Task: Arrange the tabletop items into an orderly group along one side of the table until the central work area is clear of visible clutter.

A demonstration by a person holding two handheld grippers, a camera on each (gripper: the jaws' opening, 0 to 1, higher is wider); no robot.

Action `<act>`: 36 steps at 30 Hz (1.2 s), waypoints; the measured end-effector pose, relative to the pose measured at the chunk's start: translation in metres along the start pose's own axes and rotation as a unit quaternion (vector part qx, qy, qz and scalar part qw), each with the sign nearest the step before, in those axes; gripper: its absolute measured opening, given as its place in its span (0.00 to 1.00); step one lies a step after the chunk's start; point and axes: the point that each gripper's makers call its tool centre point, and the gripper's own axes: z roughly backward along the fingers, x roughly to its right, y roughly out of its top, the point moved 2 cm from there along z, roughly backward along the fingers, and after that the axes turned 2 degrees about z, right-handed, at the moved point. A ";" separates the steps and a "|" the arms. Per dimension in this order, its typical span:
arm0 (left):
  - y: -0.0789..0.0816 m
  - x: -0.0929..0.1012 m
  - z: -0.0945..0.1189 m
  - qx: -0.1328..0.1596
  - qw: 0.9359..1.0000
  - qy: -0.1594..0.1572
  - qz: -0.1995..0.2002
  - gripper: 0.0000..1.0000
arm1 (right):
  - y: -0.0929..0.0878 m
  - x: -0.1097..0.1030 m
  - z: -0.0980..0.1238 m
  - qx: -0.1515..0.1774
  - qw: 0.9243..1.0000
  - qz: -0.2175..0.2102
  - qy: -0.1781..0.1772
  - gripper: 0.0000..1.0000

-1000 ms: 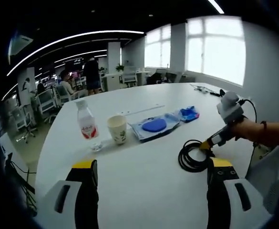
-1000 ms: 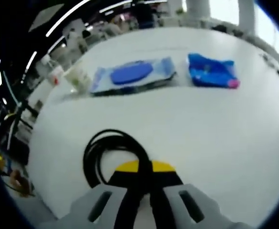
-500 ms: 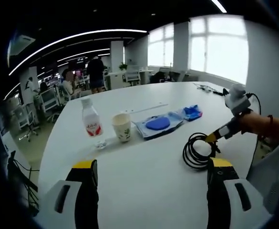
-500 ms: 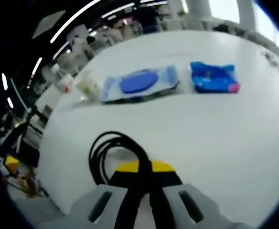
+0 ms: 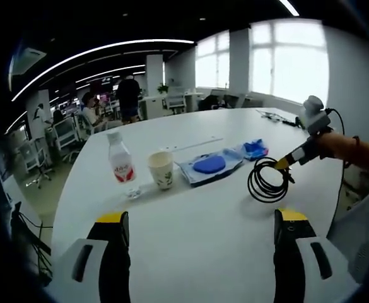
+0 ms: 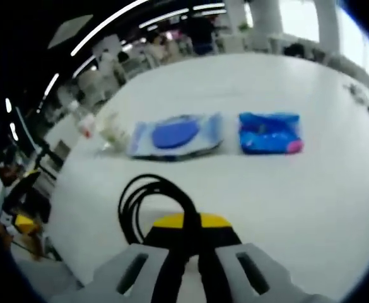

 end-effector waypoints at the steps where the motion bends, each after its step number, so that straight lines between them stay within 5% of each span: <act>1: -0.001 0.000 0.000 -0.001 1.000 0.001 0.001 0.95 | 0.001 0.002 -0.001 0.000 1.000 -0.001 0.001 0.01; 21: -0.012 -0.004 -0.005 -0.026 1.000 0.006 0.003 0.95 | 0.025 0.060 -0.022 -0.014 1.000 -0.026 -0.004 0.01; 36: -0.015 -0.007 -0.005 -0.032 0.999 0.014 0.008 0.95 | 0.018 0.078 -0.044 -0.055 0.998 -0.017 -0.014 0.02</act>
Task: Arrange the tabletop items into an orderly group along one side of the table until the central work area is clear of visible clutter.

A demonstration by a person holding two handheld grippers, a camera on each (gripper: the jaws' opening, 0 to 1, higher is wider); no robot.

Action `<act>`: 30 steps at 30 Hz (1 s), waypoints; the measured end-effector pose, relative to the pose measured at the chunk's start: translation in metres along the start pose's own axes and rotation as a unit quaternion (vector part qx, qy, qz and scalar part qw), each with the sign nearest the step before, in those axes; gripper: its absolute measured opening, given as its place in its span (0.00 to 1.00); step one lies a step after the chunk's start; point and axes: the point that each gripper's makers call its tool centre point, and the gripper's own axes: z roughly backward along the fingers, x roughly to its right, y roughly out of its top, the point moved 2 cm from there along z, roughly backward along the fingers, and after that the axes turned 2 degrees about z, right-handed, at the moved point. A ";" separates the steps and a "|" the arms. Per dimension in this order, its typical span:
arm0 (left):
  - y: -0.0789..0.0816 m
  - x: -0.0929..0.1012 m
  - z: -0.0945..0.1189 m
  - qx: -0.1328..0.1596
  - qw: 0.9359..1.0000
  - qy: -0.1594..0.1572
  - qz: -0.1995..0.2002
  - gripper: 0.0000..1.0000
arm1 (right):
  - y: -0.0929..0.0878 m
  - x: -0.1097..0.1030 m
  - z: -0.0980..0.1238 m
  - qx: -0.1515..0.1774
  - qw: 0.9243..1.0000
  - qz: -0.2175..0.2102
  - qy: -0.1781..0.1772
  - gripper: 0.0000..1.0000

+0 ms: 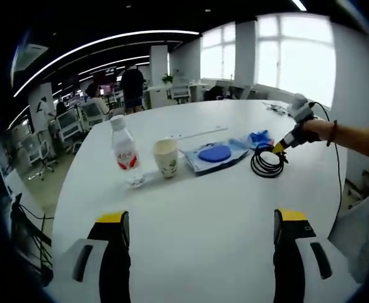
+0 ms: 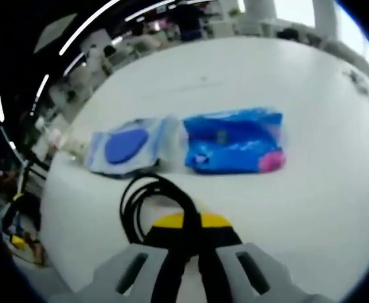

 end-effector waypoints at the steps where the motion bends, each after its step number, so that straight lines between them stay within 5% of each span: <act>1: 0.000 0.000 0.000 -0.001 1.000 0.000 0.000 0.95 | 0.000 0.001 -0.001 -0.001 1.000 0.000 0.000 0.02; 30: 0.000 -0.004 -0.002 0.003 1.000 0.005 0.008 0.95 | -0.005 0.012 -0.019 -0.030 0.996 0.066 -0.054 0.06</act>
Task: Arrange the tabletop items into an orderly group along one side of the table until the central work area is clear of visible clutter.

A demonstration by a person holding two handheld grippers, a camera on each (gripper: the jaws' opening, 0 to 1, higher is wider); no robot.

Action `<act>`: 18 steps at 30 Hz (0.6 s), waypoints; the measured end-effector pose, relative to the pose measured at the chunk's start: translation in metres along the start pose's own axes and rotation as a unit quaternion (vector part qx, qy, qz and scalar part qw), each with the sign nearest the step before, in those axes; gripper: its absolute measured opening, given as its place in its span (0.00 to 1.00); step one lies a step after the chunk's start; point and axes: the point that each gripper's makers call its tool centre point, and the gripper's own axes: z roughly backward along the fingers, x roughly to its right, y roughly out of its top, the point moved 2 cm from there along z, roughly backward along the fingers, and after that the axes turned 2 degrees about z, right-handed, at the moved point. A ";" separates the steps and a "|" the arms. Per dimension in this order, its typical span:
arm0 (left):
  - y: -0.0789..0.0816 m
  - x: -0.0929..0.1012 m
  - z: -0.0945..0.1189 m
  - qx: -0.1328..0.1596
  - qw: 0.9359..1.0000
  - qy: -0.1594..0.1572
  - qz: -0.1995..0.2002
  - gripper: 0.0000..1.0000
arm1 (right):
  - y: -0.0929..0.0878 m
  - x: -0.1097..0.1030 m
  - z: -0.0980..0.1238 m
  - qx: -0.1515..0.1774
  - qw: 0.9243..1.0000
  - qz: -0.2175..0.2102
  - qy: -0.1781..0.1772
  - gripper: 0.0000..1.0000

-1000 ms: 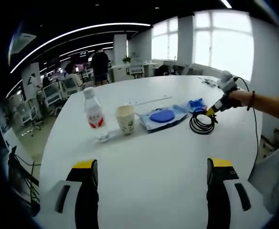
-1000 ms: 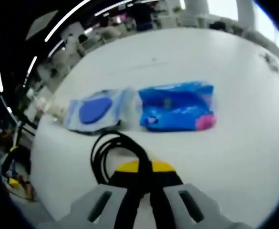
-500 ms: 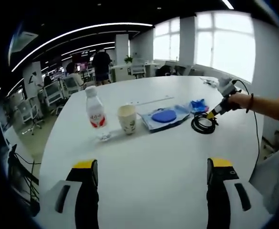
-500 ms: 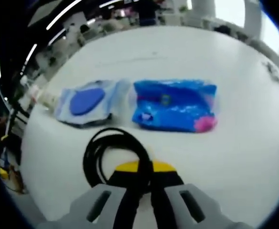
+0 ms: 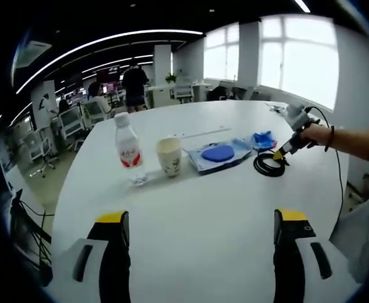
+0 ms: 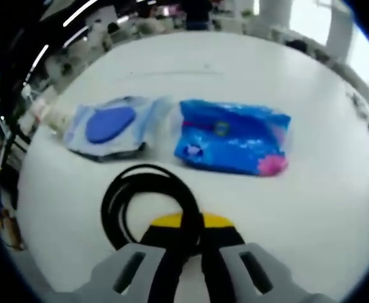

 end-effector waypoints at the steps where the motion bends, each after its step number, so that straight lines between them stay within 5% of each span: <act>1: 0.000 0.000 0.000 0.000 1.000 -0.001 0.001 0.95 | 0.000 0.000 0.000 -0.001 1.000 0.001 0.000 0.06; 7: -0.002 0.000 0.002 -0.003 1.000 -0.002 0.001 0.96 | 0.000 -0.001 0.000 0.001 1.000 0.004 -0.001 0.08; 10: -0.002 -0.001 0.003 -0.003 1.000 0.000 0.003 0.96 | 0.002 0.001 0.000 0.010 1.000 0.000 -0.005 0.18; 18: 0.000 -0.004 0.003 0.000 1.000 0.000 0.013 0.96 | 0.021 0.010 0.020 0.069 0.997 -0.010 -0.020 0.28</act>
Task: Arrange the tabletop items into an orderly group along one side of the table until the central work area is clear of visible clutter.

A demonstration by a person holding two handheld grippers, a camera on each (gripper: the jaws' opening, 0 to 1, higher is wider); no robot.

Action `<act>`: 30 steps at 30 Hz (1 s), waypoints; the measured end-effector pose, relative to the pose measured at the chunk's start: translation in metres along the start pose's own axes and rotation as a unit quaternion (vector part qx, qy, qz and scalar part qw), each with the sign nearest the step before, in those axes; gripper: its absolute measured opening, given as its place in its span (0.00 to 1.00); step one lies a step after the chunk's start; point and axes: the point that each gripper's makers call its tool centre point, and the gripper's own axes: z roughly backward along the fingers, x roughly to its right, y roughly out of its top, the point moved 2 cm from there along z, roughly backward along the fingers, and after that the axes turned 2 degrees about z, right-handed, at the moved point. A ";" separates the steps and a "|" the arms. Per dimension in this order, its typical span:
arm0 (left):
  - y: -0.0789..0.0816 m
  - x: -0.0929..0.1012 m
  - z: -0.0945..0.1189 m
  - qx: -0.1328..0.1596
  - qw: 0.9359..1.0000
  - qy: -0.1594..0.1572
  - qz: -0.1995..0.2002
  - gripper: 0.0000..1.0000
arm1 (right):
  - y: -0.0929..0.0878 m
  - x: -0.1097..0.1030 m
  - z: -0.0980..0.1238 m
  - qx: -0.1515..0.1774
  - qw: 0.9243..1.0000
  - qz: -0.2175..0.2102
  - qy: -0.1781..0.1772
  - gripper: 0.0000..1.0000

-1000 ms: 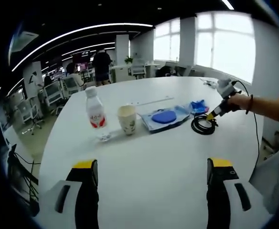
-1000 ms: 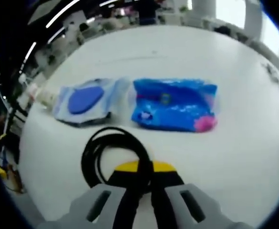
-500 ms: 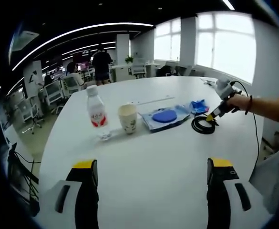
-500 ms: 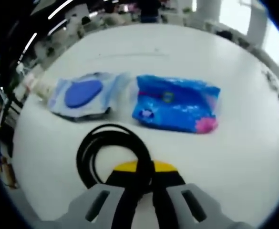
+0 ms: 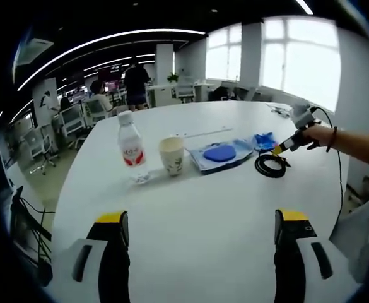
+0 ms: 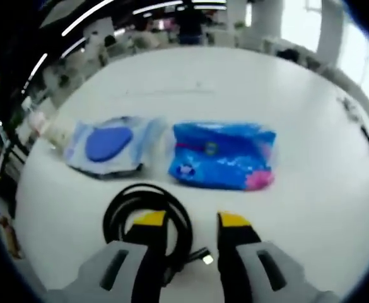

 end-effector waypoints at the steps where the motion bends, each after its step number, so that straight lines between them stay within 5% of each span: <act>1: 0.001 0.000 0.000 0.002 1.000 -0.001 0.004 0.96 | 0.002 -0.001 0.002 0.006 1.000 0.002 0.004 0.31; 19: 0.018 0.005 0.008 0.021 1.000 -0.013 0.006 0.98 | 0.008 -0.037 0.056 0.069 0.993 0.036 0.090 0.86; 30: 0.021 0.013 0.019 0.021 0.999 -0.027 0.001 1.00 | 0.001 -0.065 0.108 0.110 0.982 0.069 0.140 1.00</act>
